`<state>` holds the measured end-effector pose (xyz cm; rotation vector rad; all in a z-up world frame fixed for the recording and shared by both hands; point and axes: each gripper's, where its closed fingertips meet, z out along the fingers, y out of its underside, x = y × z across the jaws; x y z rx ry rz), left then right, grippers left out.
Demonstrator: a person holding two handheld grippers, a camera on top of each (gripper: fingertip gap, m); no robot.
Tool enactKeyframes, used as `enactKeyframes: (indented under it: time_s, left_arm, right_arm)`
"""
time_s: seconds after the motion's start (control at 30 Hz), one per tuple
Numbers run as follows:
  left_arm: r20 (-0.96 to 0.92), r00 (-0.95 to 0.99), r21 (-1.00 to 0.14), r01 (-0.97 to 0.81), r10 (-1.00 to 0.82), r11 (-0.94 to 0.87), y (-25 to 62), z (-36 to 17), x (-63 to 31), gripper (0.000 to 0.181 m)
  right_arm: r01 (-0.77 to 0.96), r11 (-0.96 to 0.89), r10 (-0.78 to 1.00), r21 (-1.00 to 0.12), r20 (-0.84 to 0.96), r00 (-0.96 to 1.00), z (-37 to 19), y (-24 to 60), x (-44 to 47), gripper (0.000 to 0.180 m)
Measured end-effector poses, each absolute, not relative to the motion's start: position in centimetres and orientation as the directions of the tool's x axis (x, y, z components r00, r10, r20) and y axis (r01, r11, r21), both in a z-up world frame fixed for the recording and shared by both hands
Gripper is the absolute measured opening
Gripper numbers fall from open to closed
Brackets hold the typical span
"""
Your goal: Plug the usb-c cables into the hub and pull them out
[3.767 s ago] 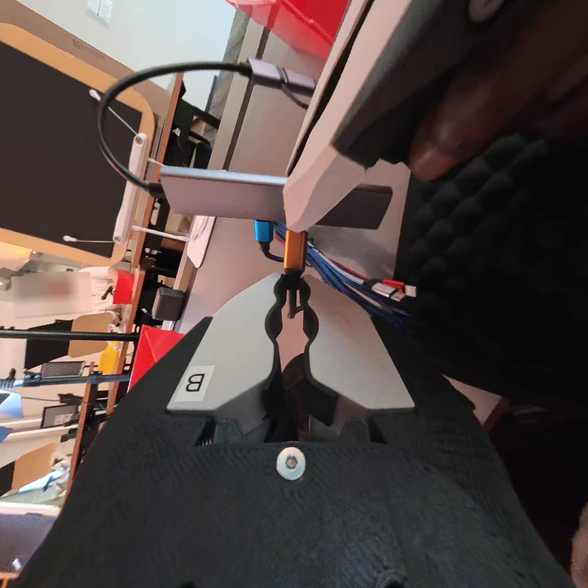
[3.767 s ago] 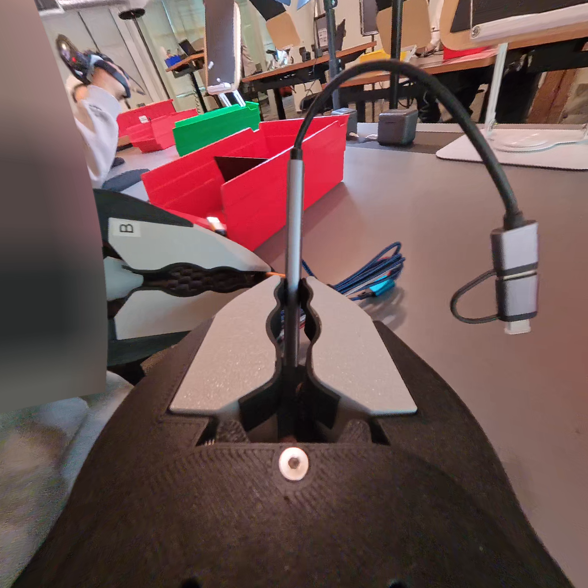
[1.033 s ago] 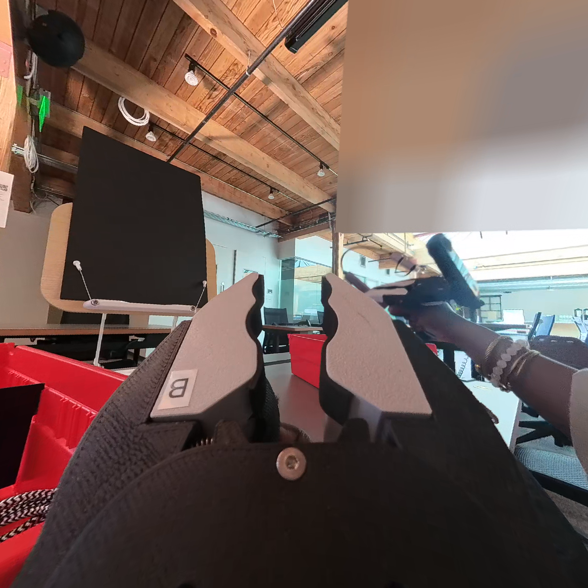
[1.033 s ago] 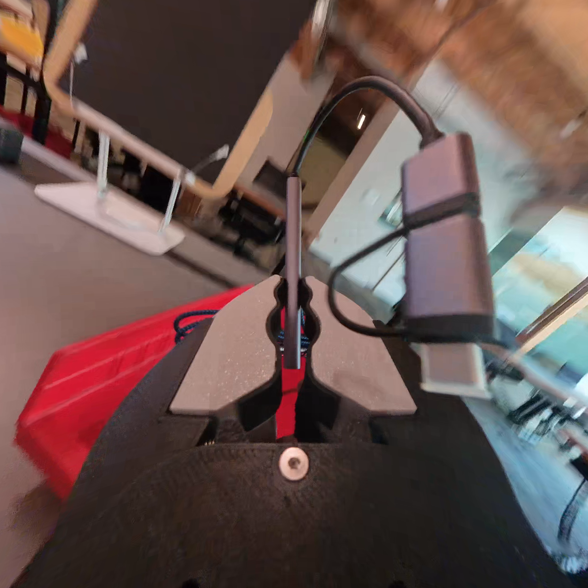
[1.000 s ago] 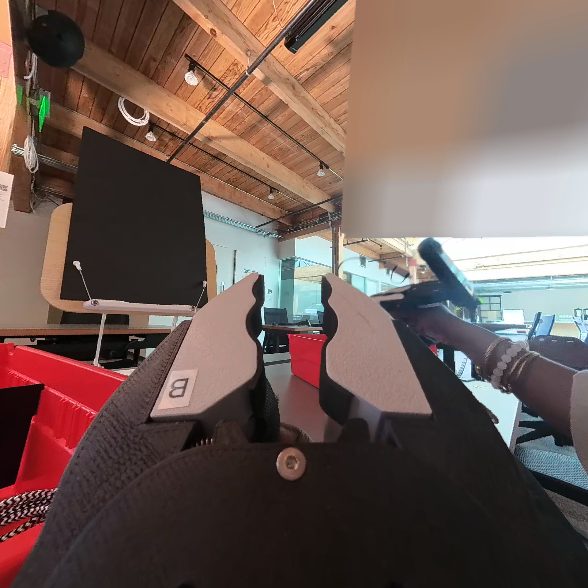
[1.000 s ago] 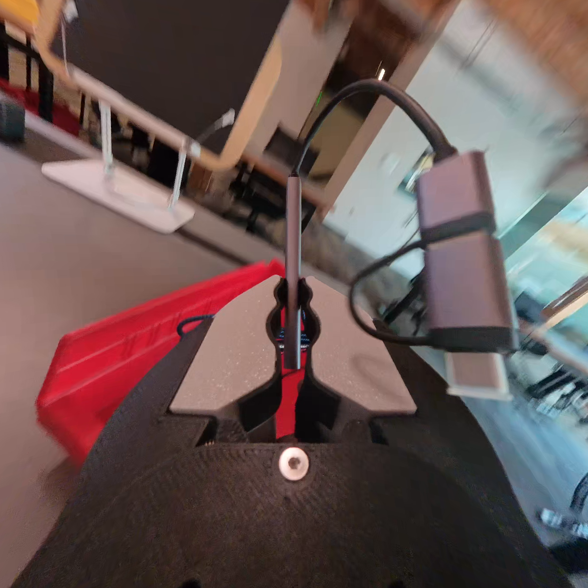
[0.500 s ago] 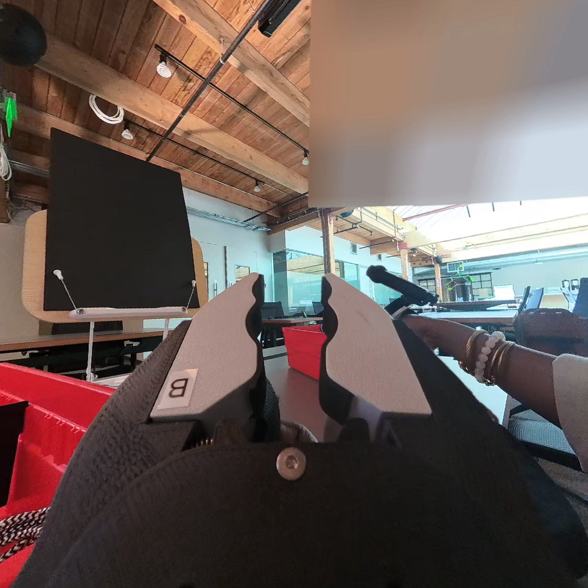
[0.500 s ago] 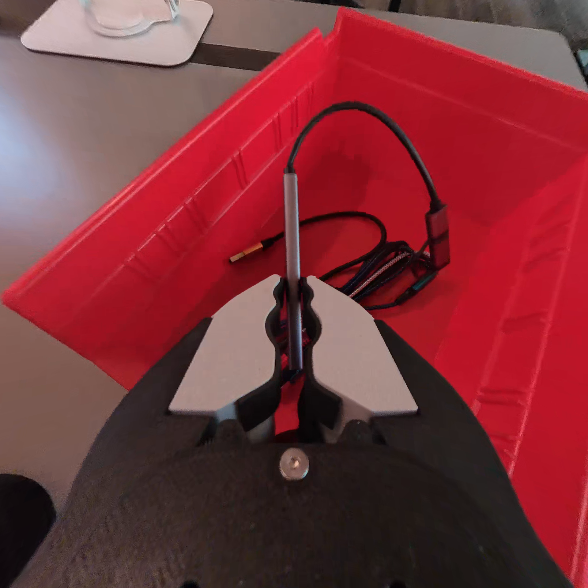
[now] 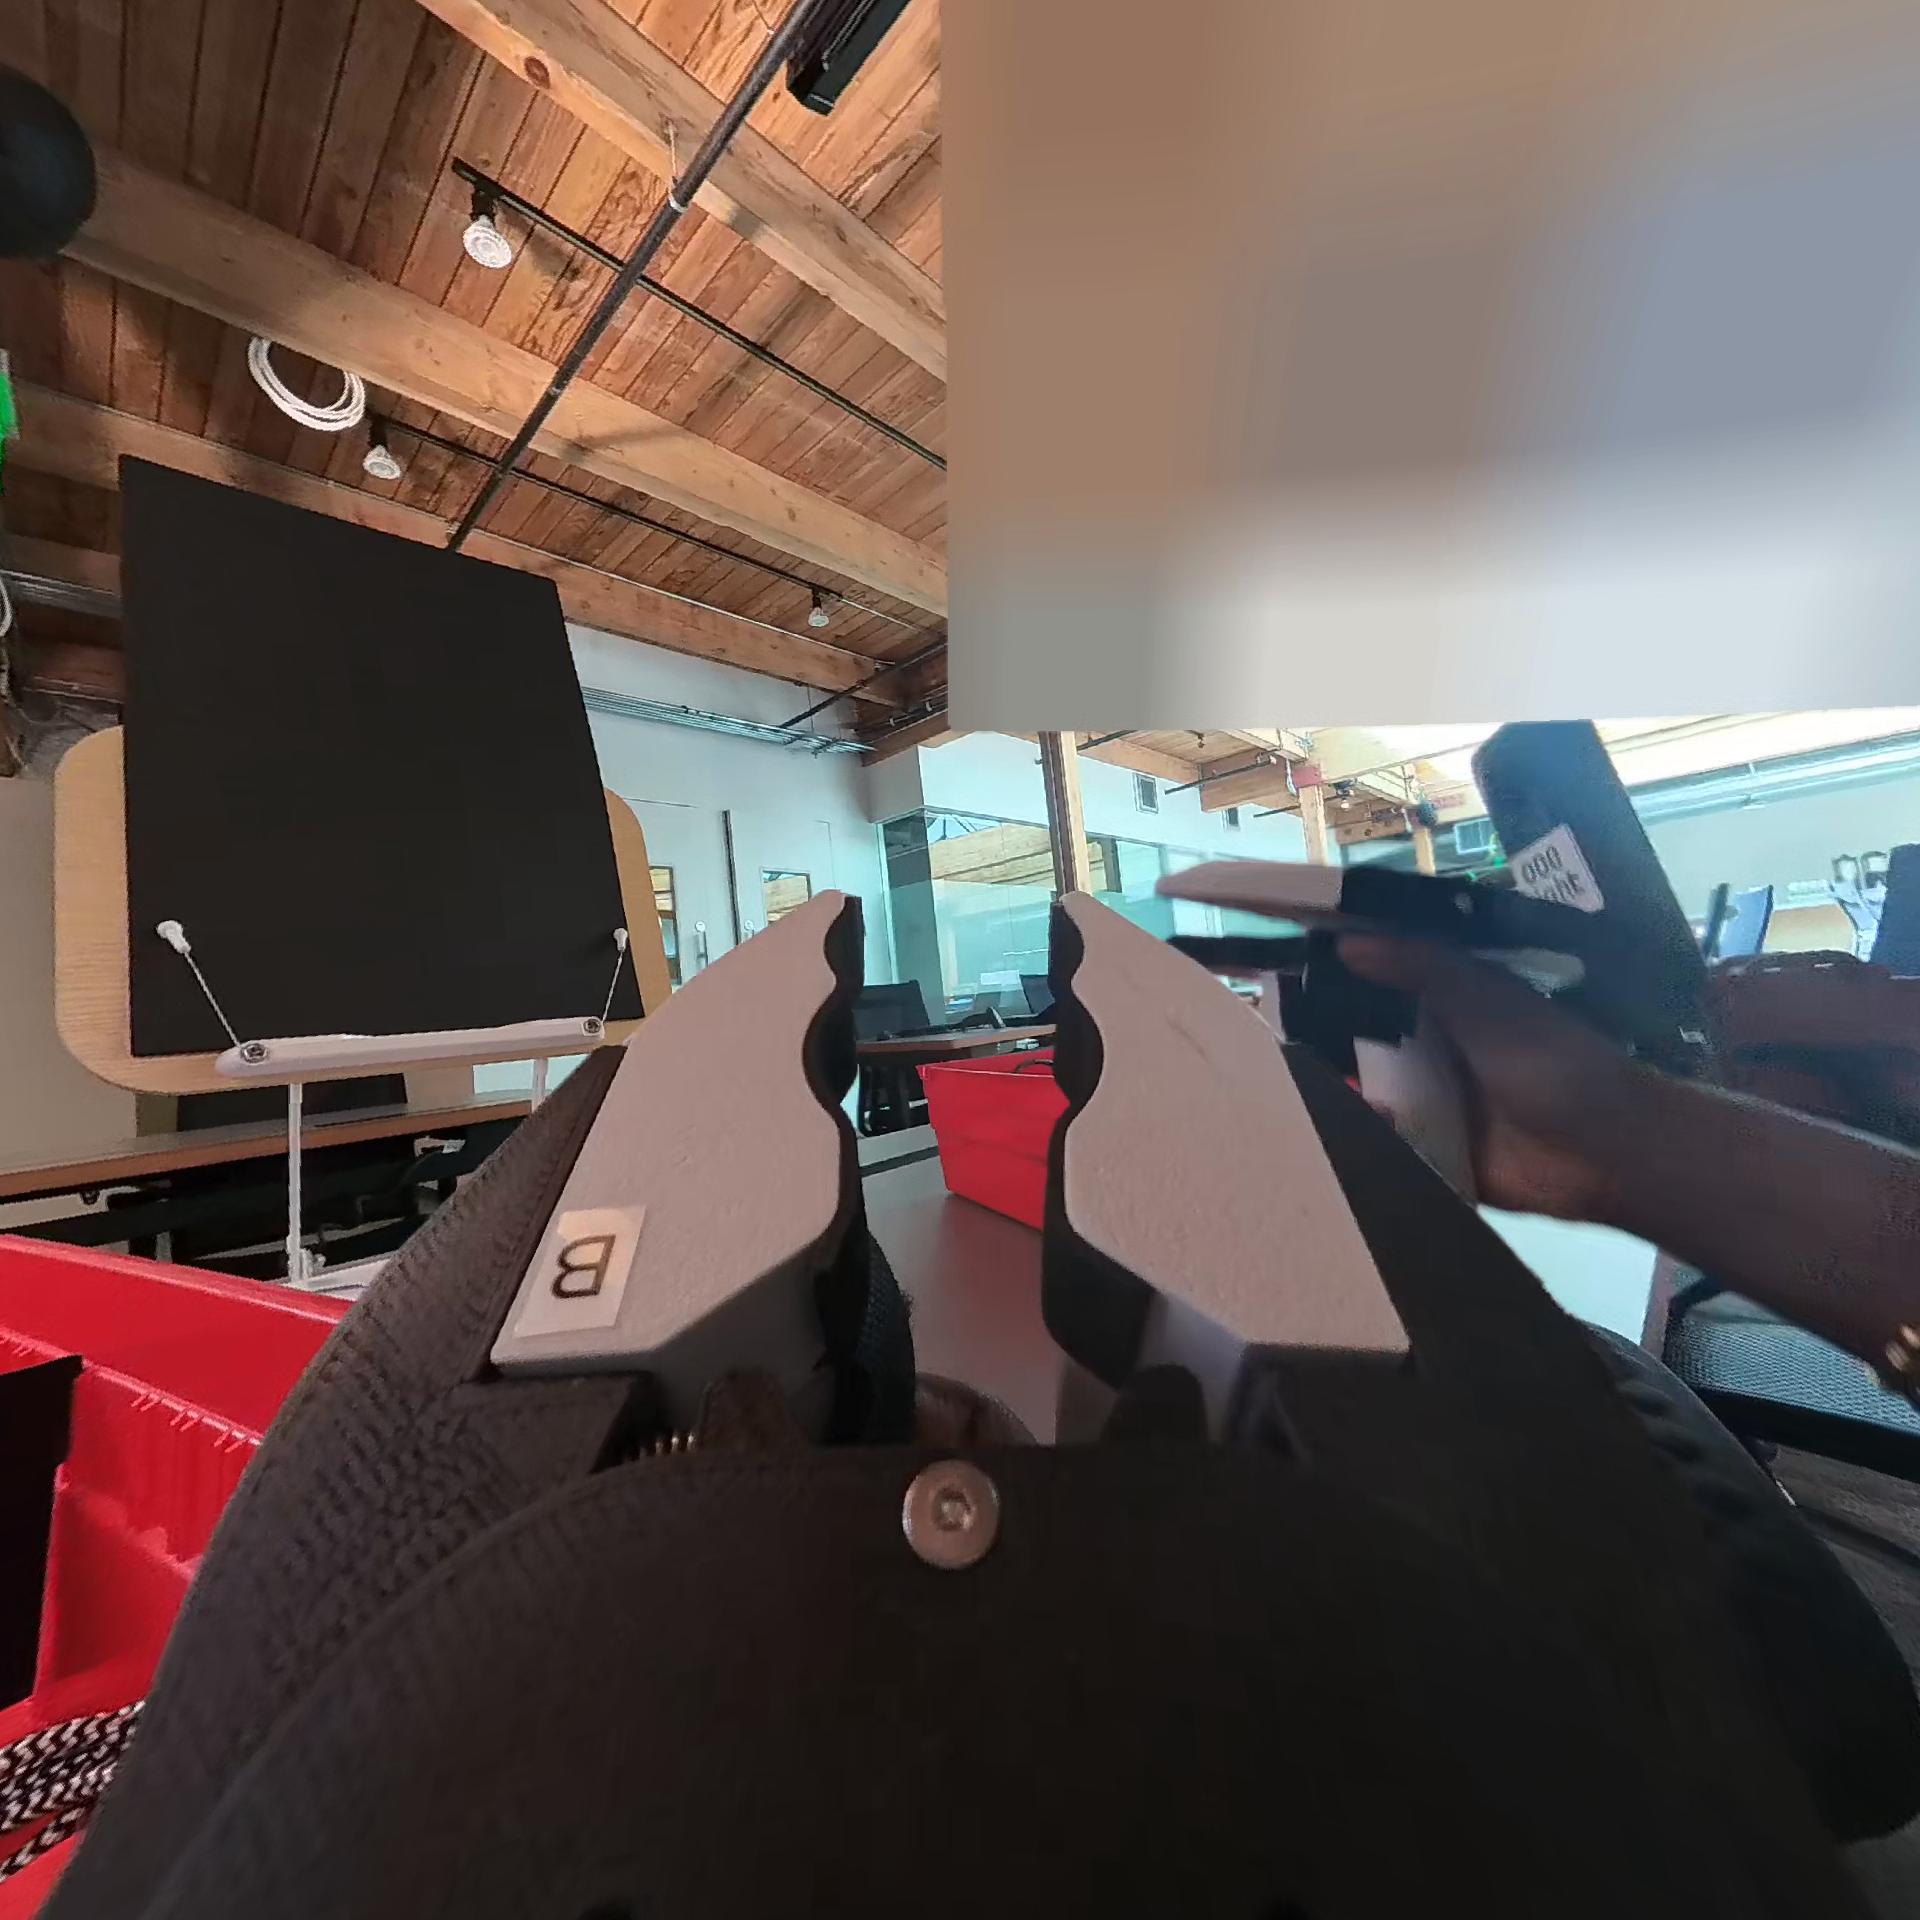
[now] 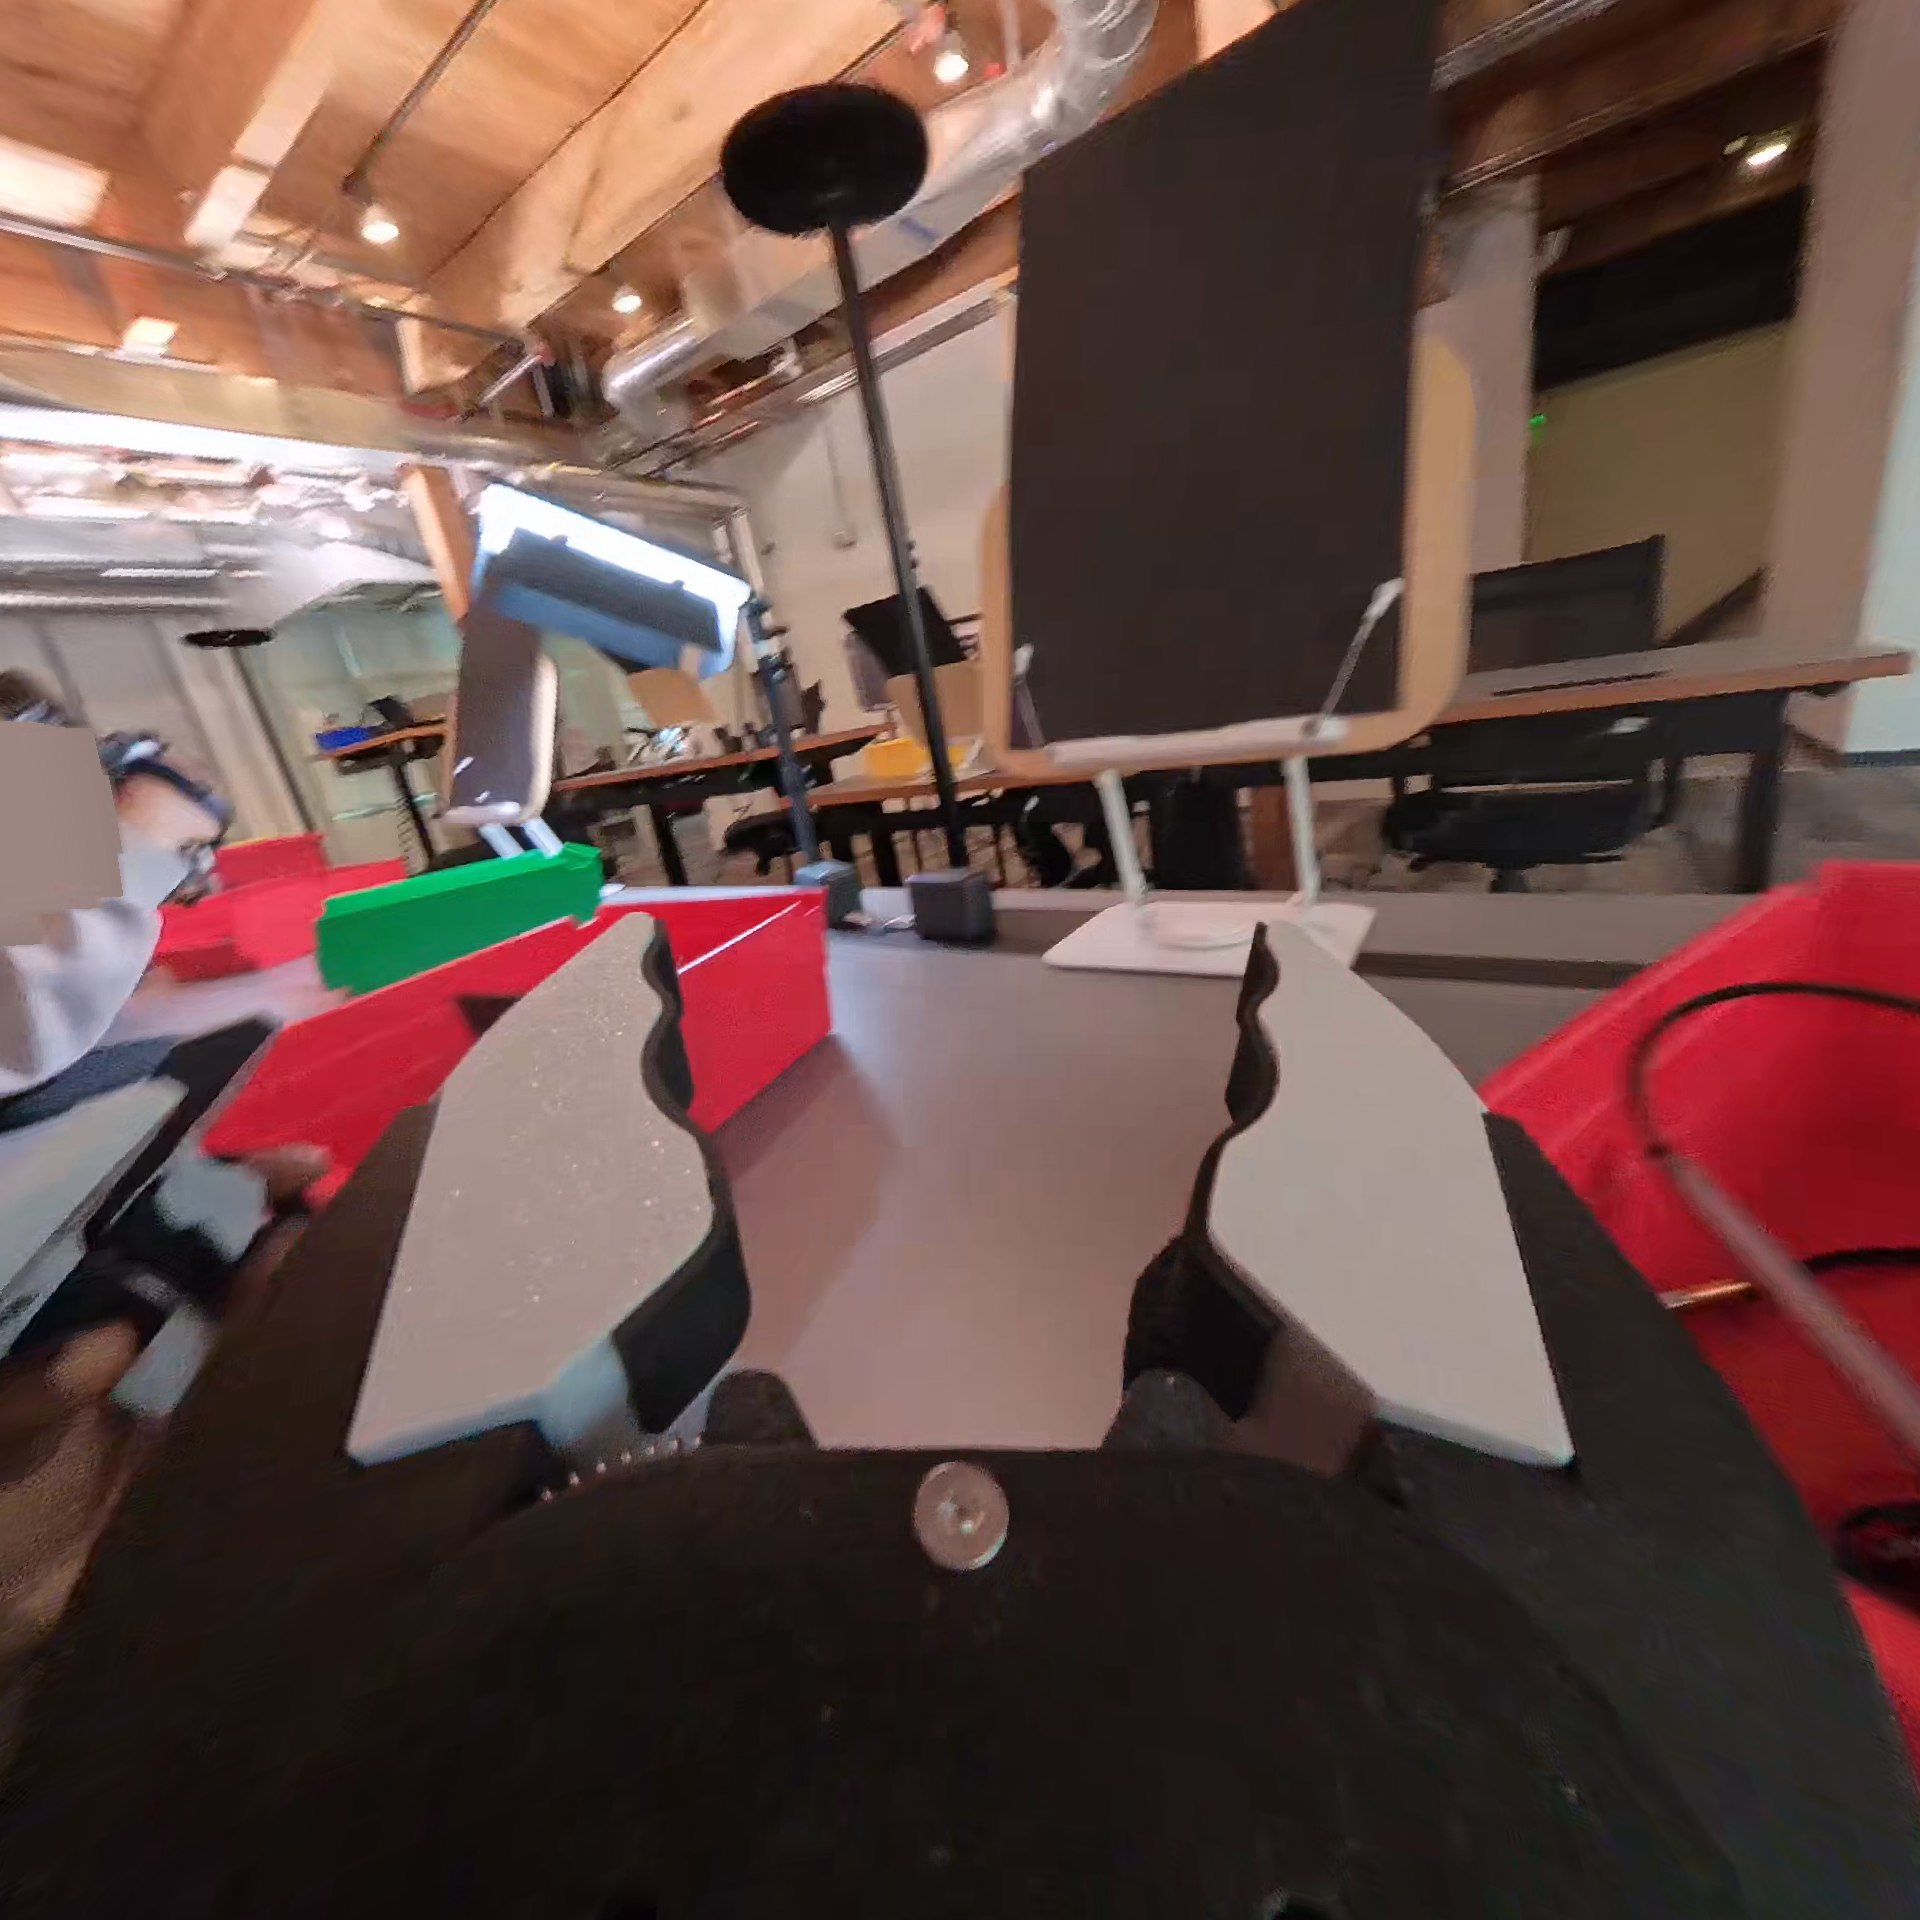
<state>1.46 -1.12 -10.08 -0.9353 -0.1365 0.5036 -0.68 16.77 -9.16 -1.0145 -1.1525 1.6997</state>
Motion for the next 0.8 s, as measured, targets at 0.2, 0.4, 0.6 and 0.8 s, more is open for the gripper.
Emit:
enactKeyframes:
  time_s: [0.2, 0.4, 0.6, 0.8]
  left_arm:
    - [-0.093, 0.876, -0.797, -0.35, 0.473, 0.492, -1.2, -10.0, 1.4, 0.033]
    - [-0.051, 0.917, -0.921, -0.196, 0.395, 0.336, -0.9, -9.8, 0.7, 0.041]
    - [-0.174, 0.861, -0.985, -0.144, 0.477, -0.099, -6.7, -7.0, -5.3, 0.041]
    - [-0.208, 0.833, -0.687, 0.249, 0.513, -0.683, -15.2, -10.5, -17.3, 0.045]
  right_arm:
    - [-0.196, -0.135, 0.949, -0.971, -0.07, -0.309, -13.2, 12.2, -1.1, 0.093]
    - [-0.251, -0.117, 0.947, -0.961, -0.032, -0.32, -12.9, 11.9, -0.6, 0.079]
    - [-0.278, -0.183, 0.934, -0.943, -0.079, -0.349, -12.4, 12.4, -0.2, 0.074]
    - [-0.298, -0.152, 0.928, -0.942, -0.032, -0.372, -12.3, 11.7, 0.2, 0.073]
